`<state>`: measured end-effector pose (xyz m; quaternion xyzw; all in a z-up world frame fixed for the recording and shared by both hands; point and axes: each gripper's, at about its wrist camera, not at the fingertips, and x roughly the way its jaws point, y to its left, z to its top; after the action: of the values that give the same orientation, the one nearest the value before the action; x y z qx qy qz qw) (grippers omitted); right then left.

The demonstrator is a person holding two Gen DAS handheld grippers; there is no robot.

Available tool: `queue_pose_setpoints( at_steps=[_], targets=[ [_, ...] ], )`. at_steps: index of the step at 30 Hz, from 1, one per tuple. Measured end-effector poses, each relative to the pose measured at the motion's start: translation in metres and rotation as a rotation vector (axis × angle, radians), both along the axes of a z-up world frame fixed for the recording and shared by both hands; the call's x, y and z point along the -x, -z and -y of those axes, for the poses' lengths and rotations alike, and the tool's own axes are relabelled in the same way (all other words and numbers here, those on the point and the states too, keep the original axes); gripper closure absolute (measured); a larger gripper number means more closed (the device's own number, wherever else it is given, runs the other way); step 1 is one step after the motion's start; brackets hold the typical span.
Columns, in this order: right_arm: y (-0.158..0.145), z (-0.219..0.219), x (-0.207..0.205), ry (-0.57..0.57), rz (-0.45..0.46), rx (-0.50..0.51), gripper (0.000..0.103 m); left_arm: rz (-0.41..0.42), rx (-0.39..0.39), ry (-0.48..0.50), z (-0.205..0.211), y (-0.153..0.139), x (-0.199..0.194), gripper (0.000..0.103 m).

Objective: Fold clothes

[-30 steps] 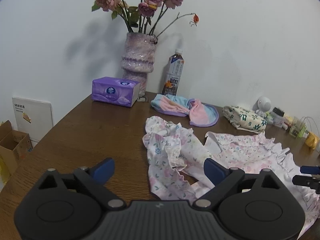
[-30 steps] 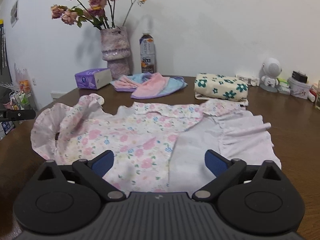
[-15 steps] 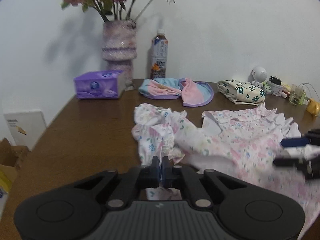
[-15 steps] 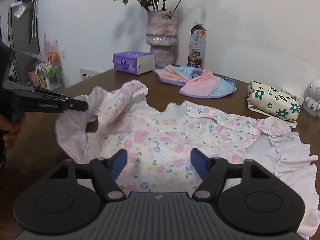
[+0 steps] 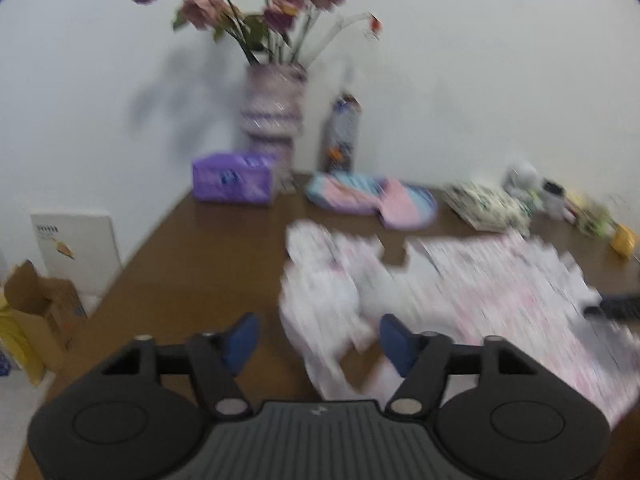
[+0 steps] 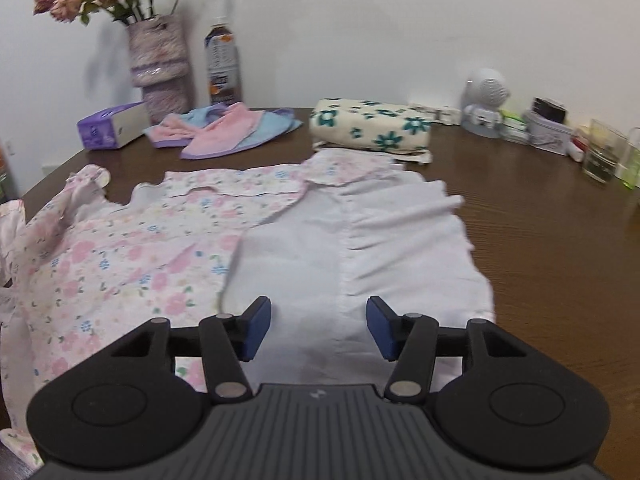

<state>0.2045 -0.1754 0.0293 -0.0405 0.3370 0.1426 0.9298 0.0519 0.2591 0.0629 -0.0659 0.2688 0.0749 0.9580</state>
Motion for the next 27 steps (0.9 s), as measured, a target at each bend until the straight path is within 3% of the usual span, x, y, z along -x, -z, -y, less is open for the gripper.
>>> queue_pose_setpoints(
  at_steps=[3,4,5,6,7,11,15,19,20,23,24,26,27],
  targets=[
    [-0.001,0.012,0.004,0.02,0.009,-0.008,0.048,-0.088,0.022,-0.007,-0.013,0.008,-0.032,0.031],
    [-0.001,0.015,0.006,0.026,0.011,-0.011,0.048,-0.116,0.037,0.001,-0.017,0.013,-0.041,0.041],
    [-0.001,0.018,0.008,0.031,0.009,-0.015,0.048,-0.138,0.05,0.021,-0.017,0.017,-0.045,0.089],
    [-0.001,0.02,0.01,0.035,0.007,-0.02,0.048,-0.156,0.055,0.038,-0.016,0.019,-0.047,0.098],
    [0.0,0.02,0.012,0.037,0.004,-0.025,0.048,-0.166,0.009,0.053,-0.011,0.02,-0.045,0.103],
    [0.004,0.021,0.014,0.025,-0.005,-0.027,0.047,-0.159,-0.457,0.105,0.031,0.011,-0.015,0.102],
    [0.01,0.019,0.013,0.018,-0.018,-0.011,0.047,-0.201,-0.742,0.191,0.06,0.016,0.01,0.102],
    [0.016,0.018,0.013,0.018,-0.028,-0.01,0.047,-0.335,-0.97,0.336,0.083,0.049,0.02,0.102],
    [0.016,0.02,0.014,0.018,-0.026,-0.014,0.047,-0.356,-0.992,0.361,0.086,0.054,0.022,0.097],
    [0.014,0.026,0.014,0.024,-0.021,-0.024,0.047,-0.342,-0.933,0.369,0.084,0.048,0.025,0.083],
    [0.014,0.029,0.014,0.028,-0.019,-0.027,0.047,-0.306,-0.859,0.354,0.08,0.039,0.024,0.08],
    [0.013,0.035,0.015,0.037,-0.014,-0.035,0.046,-0.234,-0.711,0.324,0.072,0.021,0.022,0.064],
    [0.014,0.037,0.016,0.041,-0.014,-0.038,0.046,-0.201,-0.647,0.313,0.068,0.014,0.02,0.064]
  ],
)
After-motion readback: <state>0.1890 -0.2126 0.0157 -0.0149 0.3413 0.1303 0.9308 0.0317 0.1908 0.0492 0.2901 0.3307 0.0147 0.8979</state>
